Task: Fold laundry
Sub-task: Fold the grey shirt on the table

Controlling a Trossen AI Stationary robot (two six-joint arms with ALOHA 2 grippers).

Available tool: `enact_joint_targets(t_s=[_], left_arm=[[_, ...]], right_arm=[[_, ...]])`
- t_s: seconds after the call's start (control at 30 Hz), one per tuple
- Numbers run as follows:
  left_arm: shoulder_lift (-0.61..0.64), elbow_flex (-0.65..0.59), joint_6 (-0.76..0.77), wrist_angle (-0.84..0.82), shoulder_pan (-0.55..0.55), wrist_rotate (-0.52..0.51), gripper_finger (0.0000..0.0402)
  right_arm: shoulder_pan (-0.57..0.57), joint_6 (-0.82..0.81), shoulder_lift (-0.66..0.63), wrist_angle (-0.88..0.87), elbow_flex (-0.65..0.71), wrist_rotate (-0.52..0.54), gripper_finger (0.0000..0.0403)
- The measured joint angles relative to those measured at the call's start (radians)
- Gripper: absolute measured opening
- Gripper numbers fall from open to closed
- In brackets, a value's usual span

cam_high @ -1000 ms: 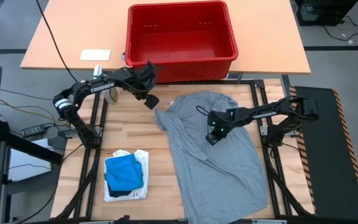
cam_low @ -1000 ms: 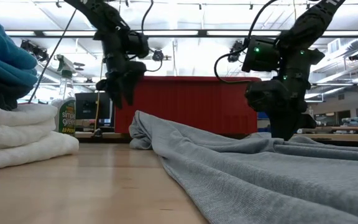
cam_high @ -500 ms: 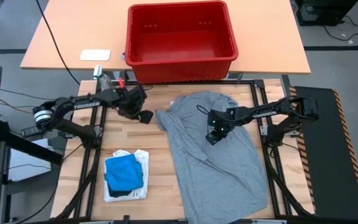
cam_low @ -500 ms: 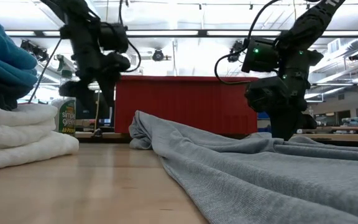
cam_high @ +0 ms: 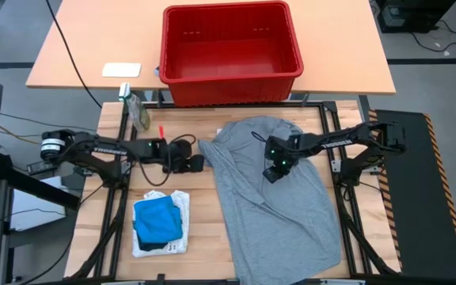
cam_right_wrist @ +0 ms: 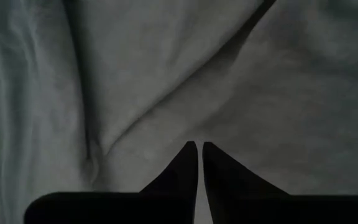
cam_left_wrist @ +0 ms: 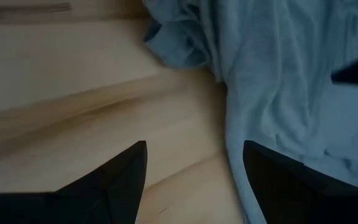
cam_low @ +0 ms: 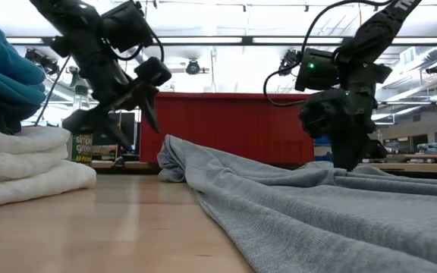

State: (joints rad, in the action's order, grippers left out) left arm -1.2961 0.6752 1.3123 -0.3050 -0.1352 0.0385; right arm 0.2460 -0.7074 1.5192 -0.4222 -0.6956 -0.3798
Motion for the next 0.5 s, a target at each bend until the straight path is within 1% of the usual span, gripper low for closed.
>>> enact_joint_targets(t_s=[0.1, 0.2, 0.33, 0.5], left_arm=[[-0.007, -0.008, 0.066, 0.001, 0.034, -0.05, 0.0267], [-0.024, -0.01, 0.106, -0.002, 0.068, -0.062, 0.0267], [-0.07, -0.01, 0.168, 0.041, 0.124, -0.076, 0.0267], [-0.157, -0.01, 0.24, 0.162, 0.195, -0.079, 0.0267]], right_arm=[[-0.014, 0.004, 0.0, -0.011, 0.0, -0.042, 0.0034], [-0.031, 0.005, 0.0, -0.027, 0.0, -0.07, 0.0034], [-0.059, 0.004, -0.006, -0.059, 0.0, -0.066, 0.0034], [-0.103, -0.032, -0.029, -0.081, 0.0, -0.039, 0.0034]])
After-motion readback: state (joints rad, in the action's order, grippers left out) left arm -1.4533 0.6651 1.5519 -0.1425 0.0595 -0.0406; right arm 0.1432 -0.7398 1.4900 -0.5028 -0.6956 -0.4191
